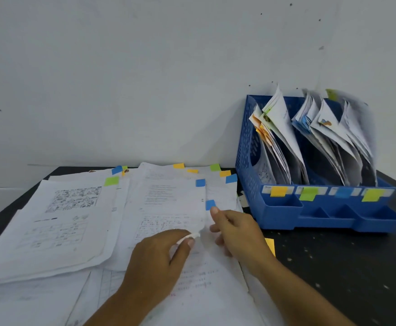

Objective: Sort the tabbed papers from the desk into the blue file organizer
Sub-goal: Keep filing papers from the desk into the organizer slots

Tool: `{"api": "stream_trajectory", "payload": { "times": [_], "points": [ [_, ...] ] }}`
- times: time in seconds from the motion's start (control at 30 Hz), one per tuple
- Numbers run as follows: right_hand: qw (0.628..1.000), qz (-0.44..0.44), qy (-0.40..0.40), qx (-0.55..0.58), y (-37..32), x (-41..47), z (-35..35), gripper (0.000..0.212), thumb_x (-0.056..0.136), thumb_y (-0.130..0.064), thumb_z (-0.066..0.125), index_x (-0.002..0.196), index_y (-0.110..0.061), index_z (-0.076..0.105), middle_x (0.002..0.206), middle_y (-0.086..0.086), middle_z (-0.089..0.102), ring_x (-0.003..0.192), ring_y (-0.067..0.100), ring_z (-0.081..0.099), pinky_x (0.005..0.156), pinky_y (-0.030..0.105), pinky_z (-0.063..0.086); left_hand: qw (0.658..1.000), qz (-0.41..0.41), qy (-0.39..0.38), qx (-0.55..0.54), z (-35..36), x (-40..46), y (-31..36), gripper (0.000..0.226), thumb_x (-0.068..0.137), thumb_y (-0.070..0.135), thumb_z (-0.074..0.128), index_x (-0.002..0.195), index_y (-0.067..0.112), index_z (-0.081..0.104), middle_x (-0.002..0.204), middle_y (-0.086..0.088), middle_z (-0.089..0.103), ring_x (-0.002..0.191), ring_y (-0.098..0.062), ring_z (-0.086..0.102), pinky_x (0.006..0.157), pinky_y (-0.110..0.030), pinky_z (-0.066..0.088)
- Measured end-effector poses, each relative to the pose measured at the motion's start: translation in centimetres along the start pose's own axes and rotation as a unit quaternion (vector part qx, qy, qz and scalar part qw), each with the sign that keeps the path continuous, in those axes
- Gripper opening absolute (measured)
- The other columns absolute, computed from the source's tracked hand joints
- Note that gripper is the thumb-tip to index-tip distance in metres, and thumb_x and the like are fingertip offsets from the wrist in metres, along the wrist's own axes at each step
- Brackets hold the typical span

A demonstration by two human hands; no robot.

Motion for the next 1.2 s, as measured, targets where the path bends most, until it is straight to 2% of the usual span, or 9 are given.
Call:
{"api": "stream_trajectory", "payload": {
  "times": [0.1, 0.23, 0.4, 0.73, 0.83, 0.9, 0.93, 1.0, 1.2],
  "points": [
    [0.983, 0.108, -0.027, 0.146, 1.9, 0.6, 0.7, 0.049, 0.085, -0.068, 0.058, 0.093, -0.021, 0.074, 0.094, -0.001, 0.076, 0.088, 0.021, 0.073, 0.080, 0.038, 0.062, 0.997, 0.059, -0.015, -0.051, 1.0, -0.6, 1.8, 0.026, 0.091, 0.044, 0.054, 0.104, 0.031, 0.073, 0.102, 0.025, 0.069, 0.093, 0.009, 0.062, 0.083, -0.008, 0.048],
    [0.971, 0.120, 0.012, 0.206, 3.0, 1.0, 0.2, 0.063, 0.088, -0.031, 0.075, 0.143, -0.020, 0.046, 0.132, 0.003, 0.062, 0.111, 0.024, 0.064, 0.095, 0.047, 0.056, 0.992, 0.100, -0.056, -0.050, 2.4, -1.4, 2.7, 0.033, 0.090, 0.053, 0.055, 0.109, 0.032, 0.072, 0.111, 0.029, 0.065, 0.108, 0.007, 0.059, 0.093, -0.022, 0.051],
    [0.968, 0.074, -0.033, 0.238, 2.2, 0.7, -0.4, 0.028, 0.092, -0.005, 0.066, 0.117, -0.018, 0.066, 0.103, -0.001, 0.076, 0.092, 0.018, 0.074, 0.085, 0.039, 0.061, 0.996, 0.002, -0.046, -0.081, 1.7, -1.0, 0.7, 0.044, 0.069, 0.080, 0.060, 0.101, 0.051, 0.068, 0.116, 0.034, 0.060, 0.119, 0.010, 0.049, 0.099, -0.017, 0.036],
    [0.962, -0.014, -0.188, 0.199, -1.3, -2.0, -3.4, 0.027, 0.098, -0.009, 0.058, 0.121, -0.020, 0.069, 0.115, -0.003, 0.074, 0.108, 0.016, 0.070, 0.094, 0.033, 0.056, 0.927, -0.261, 0.102, -0.249, -2.3, 1.0, -5.7, 0.069, 0.083, -0.006, 0.068, 0.142, 0.014, 0.039, 0.146, -0.018, 0.041, 0.131, -0.040, 0.042, 0.103, -0.042, 0.034],
    [0.963, -0.042, -0.205, 0.172, -2.1, -2.6, -4.7, 0.028, 0.098, -0.013, 0.060, 0.122, -0.023, 0.069, 0.120, -0.004, 0.072, 0.113, 0.017, 0.067, 0.104, 0.042, 0.049, 0.916, -0.274, 0.106, -0.274, -1.7, -0.2, -4.8, 0.077, 0.087, 0.038, 0.067, 0.145, 0.000, 0.033, 0.153, -0.017, 0.031, 0.143, 0.000, 0.019, 0.111, -0.014, 0.011],
    [0.965, -0.059, -0.203, 0.153, -2.7, -3.0, -5.6, 0.028, 0.097, -0.015, 0.062, 0.122, -0.025, 0.069, 0.121, -0.006, 0.071, 0.115, 0.017, 0.066, 0.107, 0.044, 0.046, 0.929, -0.244, 0.078, -0.268, -0.7, 0.2, -3.9, 0.091, 0.079, 0.072, 0.052, 0.136, 0.001, 0.048, 0.131, 0.016, 0.058, 0.128, 0.023, 0.027, 0.106, 0.000, 0.014],
    [0.968, -0.068, -0.196, 0.140, -3.0, -3.2, -6.1, 0.028, 0.096, -0.018, 0.063, 0.122, -0.027, 0.069, 0.120, -0.009, 0.071, 0.115, 0.015, 0.065, 0.107, 0.043, 0.047, 0.904, -0.261, 0.089, -0.327, -1.7, 0.4, -4.9, 0.072, 0.088, 0.057, 0.054, 0.134, 0.002, 0.050, 0.102, 0.040, 0.062, 0.120, 0.016, 0.044, 0.101, 0.004, 0.021],
    [0.973, -0.095, -0.171, 0.122, -3.7, -3.6, -7.0, 0.028, 0.095, -0.029, 0.065, 0.123, -0.030, 0.068, 0.119, -0.013, 0.071, 0.113, 0.012, 0.066, 0.104, 0.042, 0.049, 0.880, -0.261, 0.092, -0.385, -3.4, 2.3, -4.9, 0.040, 0.092, -0.004, 0.052, 0.132, -0.001, 0.045, 0.061, 0.040, 0.060, 0.082, 0.012, 0.063, 0.074, 0.006, 0.039],
    [0.983, -0.141, -0.032, 0.114, -4.9, -5.0, -11.2, 0.019, 0.098, -0.028, 0.060, 0.109, -0.022, 0.074, 0.101, -0.008, 0.076, 0.093, 0.010, 0.073, 0.088, 0.037, 0.059, 0.896, -0.259, 0.091, -0.349, -2.4, 4.1, -0.6, 0.062, 0.082, -0.016, 0.061, 0.132, 0.018, 0.048, 0.078, -0.009, 0.066, 0.079, -0.022, 0.062, 0.082, -0.029, 0.048]
  ]
}}
Point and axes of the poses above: each hand's wrist, its own x-axis towards the middle knuckle, its own z-axis out of the palm, y = z × x, the point moved 8 cm from there along x, towards the middle knuckle
